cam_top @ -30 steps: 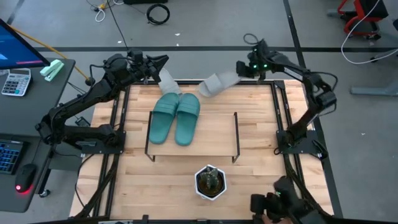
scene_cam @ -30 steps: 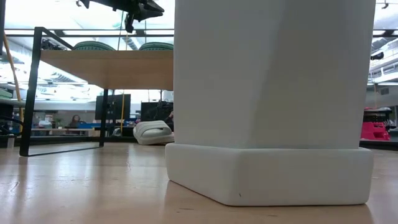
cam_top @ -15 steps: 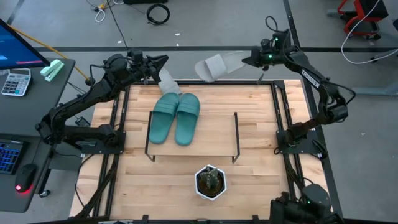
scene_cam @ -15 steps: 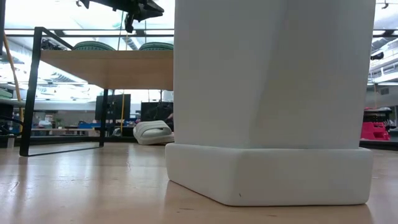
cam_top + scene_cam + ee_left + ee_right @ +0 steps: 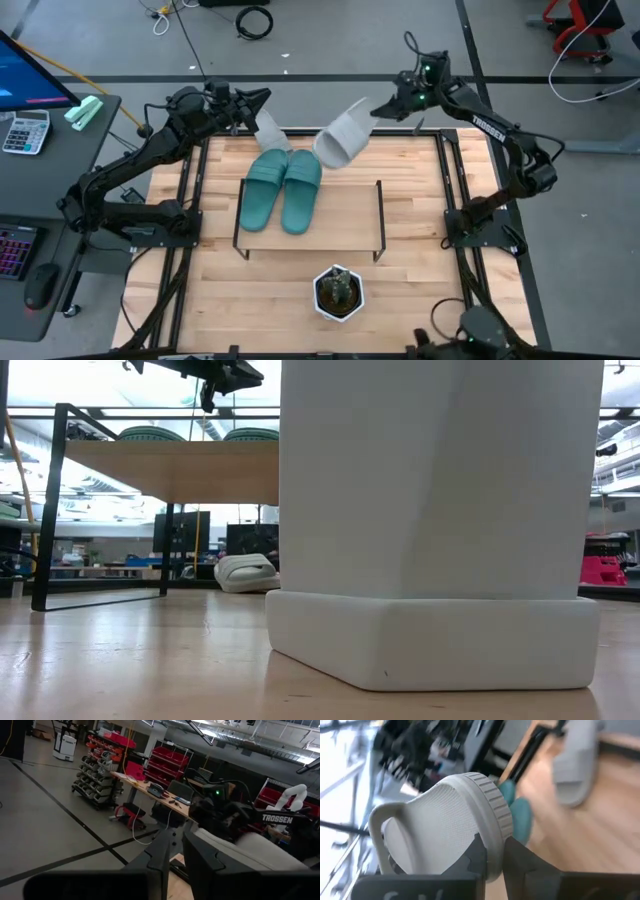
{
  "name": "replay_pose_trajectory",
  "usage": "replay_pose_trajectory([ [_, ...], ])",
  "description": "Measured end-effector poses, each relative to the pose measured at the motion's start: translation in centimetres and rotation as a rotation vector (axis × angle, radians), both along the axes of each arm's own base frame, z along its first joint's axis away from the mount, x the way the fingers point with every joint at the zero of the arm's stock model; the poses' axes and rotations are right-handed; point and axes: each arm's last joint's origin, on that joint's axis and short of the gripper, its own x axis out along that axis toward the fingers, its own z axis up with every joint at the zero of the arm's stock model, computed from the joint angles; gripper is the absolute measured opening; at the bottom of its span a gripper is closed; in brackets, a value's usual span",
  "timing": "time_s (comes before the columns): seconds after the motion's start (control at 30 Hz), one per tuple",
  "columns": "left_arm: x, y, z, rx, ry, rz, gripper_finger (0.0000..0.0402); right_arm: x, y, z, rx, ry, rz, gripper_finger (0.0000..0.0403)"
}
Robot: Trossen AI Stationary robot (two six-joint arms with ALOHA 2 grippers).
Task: Pick and place slides into the shelf
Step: Put the right gray slipper on the shelf
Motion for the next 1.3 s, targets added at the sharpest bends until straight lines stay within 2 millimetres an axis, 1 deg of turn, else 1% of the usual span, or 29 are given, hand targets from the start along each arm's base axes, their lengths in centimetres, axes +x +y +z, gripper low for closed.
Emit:
replay_pose_trajectory([
  [0.23,0.0,0.0,0.0,-0.001,0.000,0.000,0.0051,2.8,2.3,0.0,-0.028,-0.020,0.149,0.0038],
  [0.37,0.0,0.0,0.0,-0.001,0.000,0.000,0.0056,3.8,3.4,-0.1,-0.030,-0.025,0.213,0.0037],
  [0.53,0.0,0.0,0.0,-0.001,0.000,0.000,0.0059,3.7,4.1,-1.1,-0.033,0.025,0.239,0.0037],
  [0.73,0.0,0.0,0.0,-0.001,0.000,0.000,0.0050,3.3,5.0,-2.0,-0.031,0.074,0.279,0.0036],
  [1.0,0.0,0.0,0.0,-0.007,-0.004,-0.002,0.0052,3.9,6.6,-3.0,-0.140,0.162,0.328,0.0035],
  [1.3,0.0,0.0,0.0,-0.022,-0.015,-0.004,0.0053,4.1,8.0,-3.6,-0.203,0.245,0.386,0.0035],
])
